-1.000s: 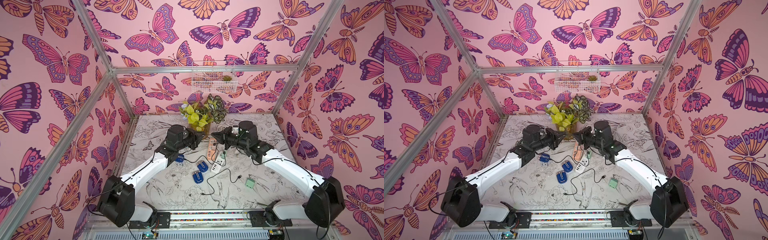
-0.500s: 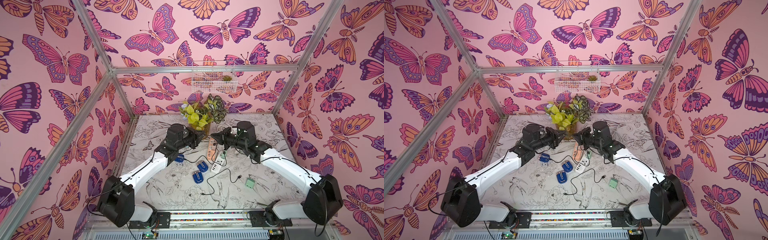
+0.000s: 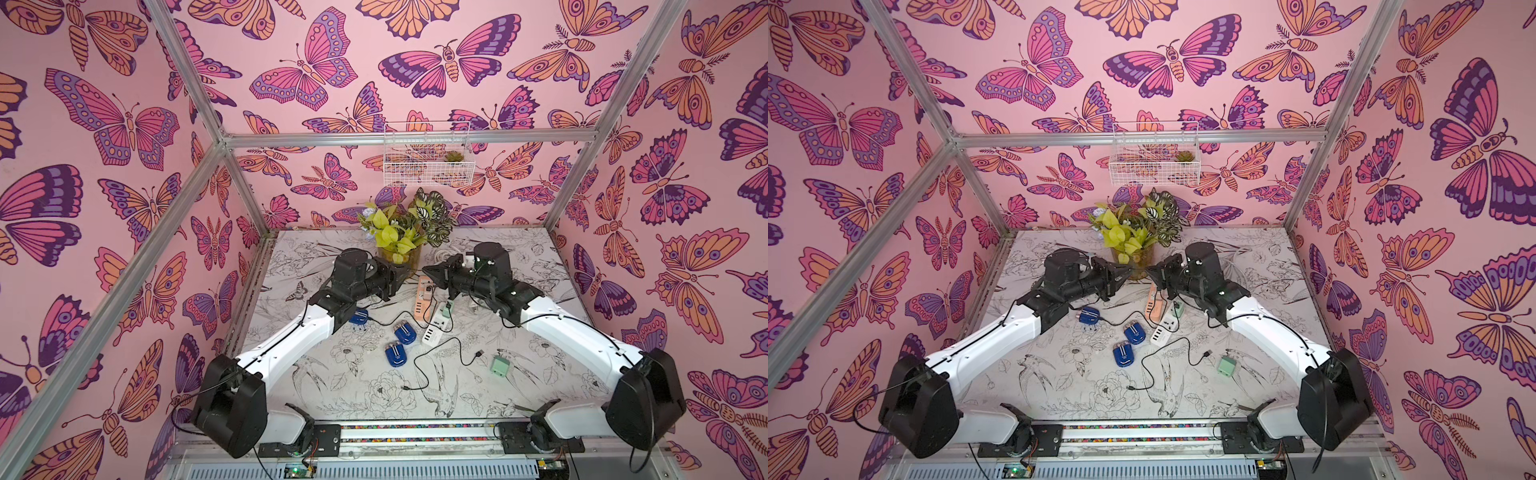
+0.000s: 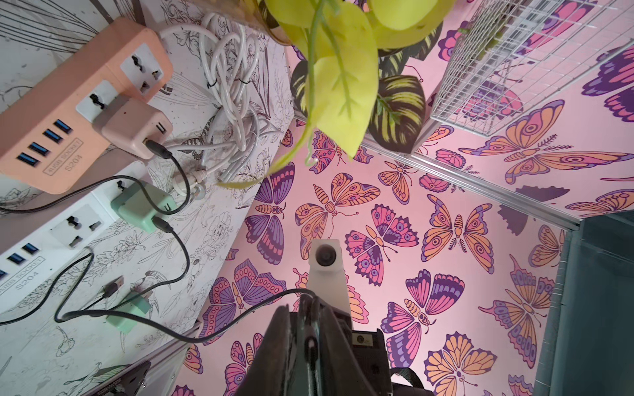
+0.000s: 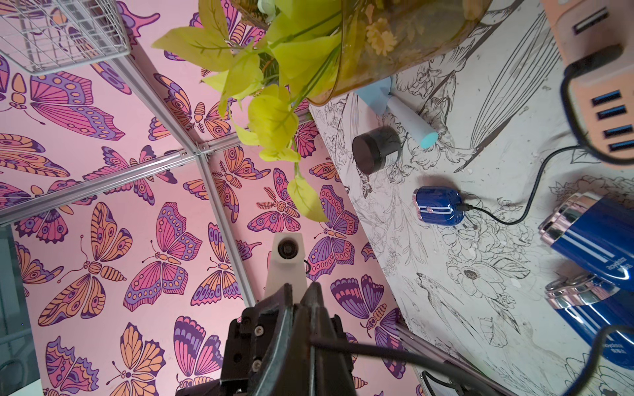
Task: Charge the electric shaver
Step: Pick up the charging cable from the center of the board.
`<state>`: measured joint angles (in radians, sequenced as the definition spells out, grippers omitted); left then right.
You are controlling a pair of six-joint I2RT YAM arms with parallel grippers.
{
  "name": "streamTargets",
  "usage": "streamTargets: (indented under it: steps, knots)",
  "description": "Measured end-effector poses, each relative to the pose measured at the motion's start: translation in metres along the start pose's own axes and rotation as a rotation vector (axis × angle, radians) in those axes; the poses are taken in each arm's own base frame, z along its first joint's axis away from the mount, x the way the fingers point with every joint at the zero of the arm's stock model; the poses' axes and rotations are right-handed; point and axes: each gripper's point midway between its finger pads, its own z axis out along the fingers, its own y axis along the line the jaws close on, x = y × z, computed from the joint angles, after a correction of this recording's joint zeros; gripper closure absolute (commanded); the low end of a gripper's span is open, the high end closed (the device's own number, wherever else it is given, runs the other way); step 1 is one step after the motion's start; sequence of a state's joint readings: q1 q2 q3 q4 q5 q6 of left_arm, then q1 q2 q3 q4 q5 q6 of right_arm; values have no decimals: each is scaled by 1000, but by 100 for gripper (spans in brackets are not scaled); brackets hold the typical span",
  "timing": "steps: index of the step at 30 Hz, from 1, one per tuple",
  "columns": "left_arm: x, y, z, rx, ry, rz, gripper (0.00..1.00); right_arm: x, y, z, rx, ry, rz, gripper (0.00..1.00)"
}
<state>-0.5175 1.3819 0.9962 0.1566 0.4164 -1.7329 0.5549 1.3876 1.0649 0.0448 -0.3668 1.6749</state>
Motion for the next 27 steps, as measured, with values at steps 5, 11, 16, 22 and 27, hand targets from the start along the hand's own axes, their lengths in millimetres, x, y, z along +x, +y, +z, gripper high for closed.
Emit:
streamTargets:
  steps: [5, 11, 16, 22, 27]
  knots:
    - [-1, 3, 0, -13, -2, 0, 84, 0, 0, 0, 0, 0, 0, 100]
    - [0, 4, 0, -15, -2, 2, 78, 2, 0, 1, -2, 5, -1, 100]
    - [0, 1, 0, -10, 1, 4, 88, 6, -3, 2, -4, 15, -2, 100]
    - [0, 1, 0, -9, 2, 6, 95, 7, -5, 1, -3, 15, 0, 100]
    - [1, 1, 0, -10, 2, 8, 100, 8, -2, -2, -12, 16, -3, 100]
